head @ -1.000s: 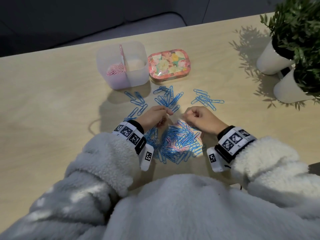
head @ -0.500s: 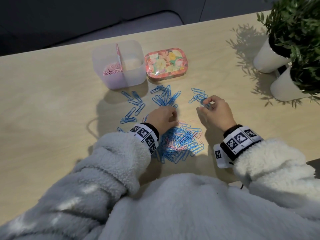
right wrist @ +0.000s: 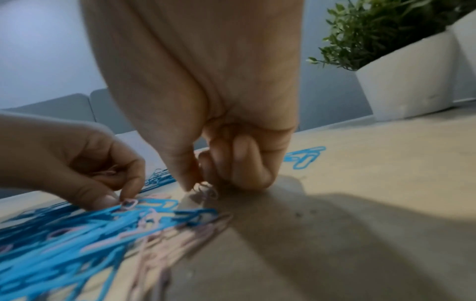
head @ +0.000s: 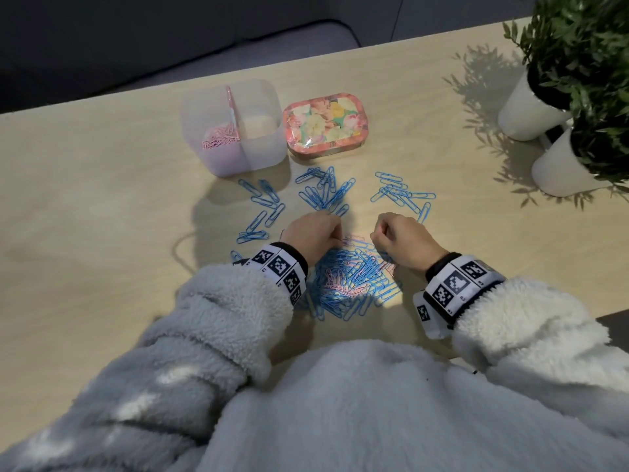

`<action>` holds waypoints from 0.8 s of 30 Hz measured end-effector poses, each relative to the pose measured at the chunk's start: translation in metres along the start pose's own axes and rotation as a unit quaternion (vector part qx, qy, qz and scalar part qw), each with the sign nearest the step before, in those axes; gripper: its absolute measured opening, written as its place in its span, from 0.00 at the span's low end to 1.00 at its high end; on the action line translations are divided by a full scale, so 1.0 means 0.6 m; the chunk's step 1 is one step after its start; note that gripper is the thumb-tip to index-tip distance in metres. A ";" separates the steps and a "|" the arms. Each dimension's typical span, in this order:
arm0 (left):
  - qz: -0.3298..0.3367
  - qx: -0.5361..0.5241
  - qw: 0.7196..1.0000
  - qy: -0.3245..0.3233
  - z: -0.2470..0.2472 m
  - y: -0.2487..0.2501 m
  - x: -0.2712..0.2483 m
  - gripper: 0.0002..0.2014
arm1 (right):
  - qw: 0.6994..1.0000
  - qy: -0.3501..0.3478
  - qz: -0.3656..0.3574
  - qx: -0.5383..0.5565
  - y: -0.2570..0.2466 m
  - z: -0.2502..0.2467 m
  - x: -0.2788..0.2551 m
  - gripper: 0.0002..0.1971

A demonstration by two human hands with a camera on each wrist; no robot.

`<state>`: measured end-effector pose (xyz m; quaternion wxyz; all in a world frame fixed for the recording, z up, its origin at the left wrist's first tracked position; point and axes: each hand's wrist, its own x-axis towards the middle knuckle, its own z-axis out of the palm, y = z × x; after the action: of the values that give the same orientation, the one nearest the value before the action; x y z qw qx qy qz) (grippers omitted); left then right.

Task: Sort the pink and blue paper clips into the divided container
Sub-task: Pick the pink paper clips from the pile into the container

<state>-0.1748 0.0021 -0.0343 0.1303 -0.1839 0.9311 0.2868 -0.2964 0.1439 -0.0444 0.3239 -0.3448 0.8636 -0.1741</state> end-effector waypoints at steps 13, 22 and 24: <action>-0.009 -0.002 0.999 0.033 -0.004 -0.017 -0.017 0.07 | 0.998 -0.005 -0.056 -0.014 -0.039 0.000 0.022 0.08; -0.023 -0.085 0.976 0.199 -0.087 -0.047 -0.039 0.08 | 0.993 -0.046 -0.073 -0.075 -0.052 0.014 0.026 0.05; -0.066 -0.087 0.957 0.269 -0.137 -0.070 -0.042 0.09 | 0.997 -0.042 -0.069 0.001 -0.060 0.002 0.031 0.06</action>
<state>-0.1456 -0.0710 0.0199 -0.1229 -0.3262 0.8889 0.2974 -0.2885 0.1054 -0.0342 0.3471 -0.4101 0.8235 -0.1822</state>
